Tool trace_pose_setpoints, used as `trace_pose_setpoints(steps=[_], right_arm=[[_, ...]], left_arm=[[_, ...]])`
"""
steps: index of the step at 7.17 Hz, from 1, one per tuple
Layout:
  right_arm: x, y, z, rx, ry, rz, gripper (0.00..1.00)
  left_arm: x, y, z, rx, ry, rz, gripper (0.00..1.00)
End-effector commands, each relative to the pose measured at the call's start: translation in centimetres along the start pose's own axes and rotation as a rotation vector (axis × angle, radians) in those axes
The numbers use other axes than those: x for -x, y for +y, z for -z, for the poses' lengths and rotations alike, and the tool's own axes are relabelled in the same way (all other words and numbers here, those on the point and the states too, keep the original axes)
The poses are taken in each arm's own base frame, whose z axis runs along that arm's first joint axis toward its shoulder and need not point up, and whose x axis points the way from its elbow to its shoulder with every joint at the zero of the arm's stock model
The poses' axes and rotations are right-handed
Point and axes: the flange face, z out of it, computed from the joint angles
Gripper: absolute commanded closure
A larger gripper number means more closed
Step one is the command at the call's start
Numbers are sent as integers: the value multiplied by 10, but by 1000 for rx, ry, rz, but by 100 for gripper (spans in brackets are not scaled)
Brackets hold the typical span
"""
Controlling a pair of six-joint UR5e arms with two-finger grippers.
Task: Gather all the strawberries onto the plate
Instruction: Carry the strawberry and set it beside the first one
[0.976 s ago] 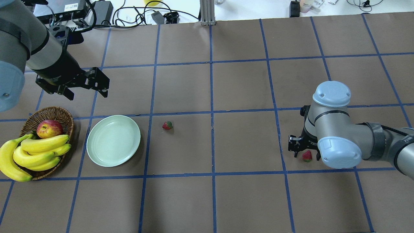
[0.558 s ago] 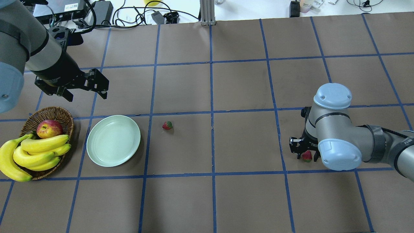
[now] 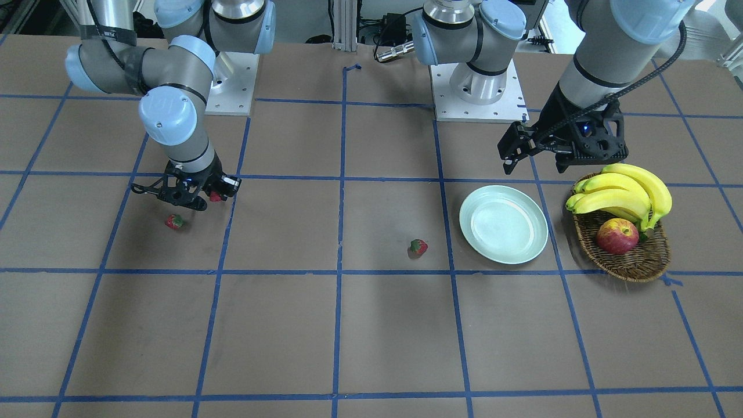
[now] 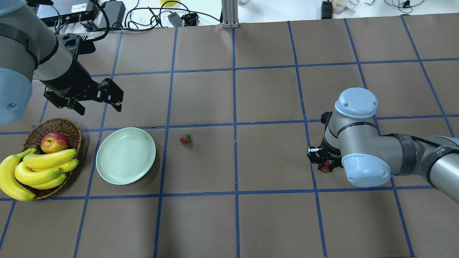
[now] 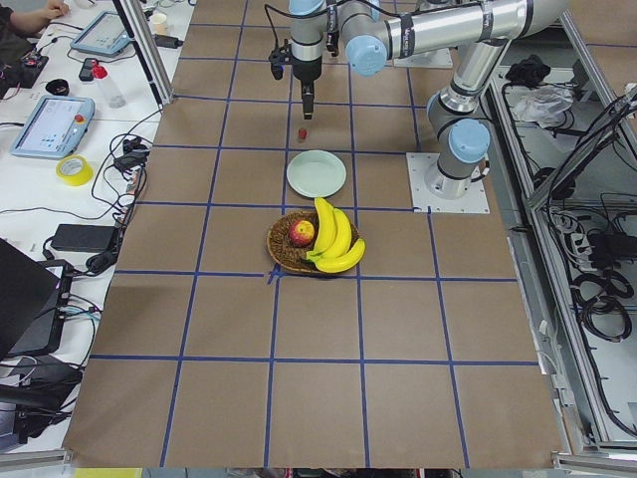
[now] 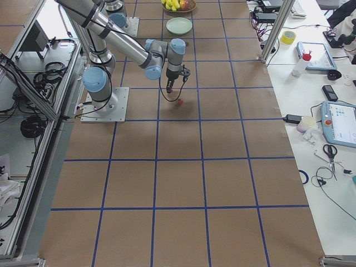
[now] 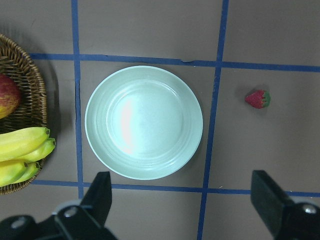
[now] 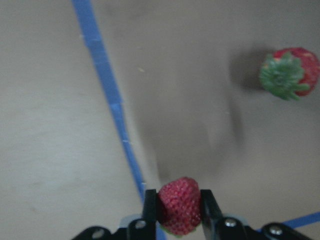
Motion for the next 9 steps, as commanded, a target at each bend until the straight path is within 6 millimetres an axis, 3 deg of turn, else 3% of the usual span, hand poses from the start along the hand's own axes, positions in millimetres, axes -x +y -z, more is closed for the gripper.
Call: trace_pose_setpoints(steps=[1, 2, 4, 6, 7, 8, 9], right_arm=[[111, 14, 31, -46, -82, -22, 93], [159, 23, 40, -68, -99, -92, 93], [244, 34, 55, -92, -156, -42, 93], [317, 37, 29, -62, -207, 18, 93], [331, 32, 34, -67, -224, 25, 82], [332, 33, 31, -61, -222, 26, 60], [332, 32, 34, -66, -219, 28, 1]], left_arm=[[1, -4, -8, 14, 1, 5, 0], [2, -10, -11, 4, 0, 11, 0], [2, -15, -18, 11, 0, 17, 0], [2, -18, -26, 28, 3, 17, 0], [1, -20, -30, 37, 6, 16, 0], [0, -21, -33, 45, 8, 14, 0], [-1, -19, -42, 60, 7, 16, 0]])
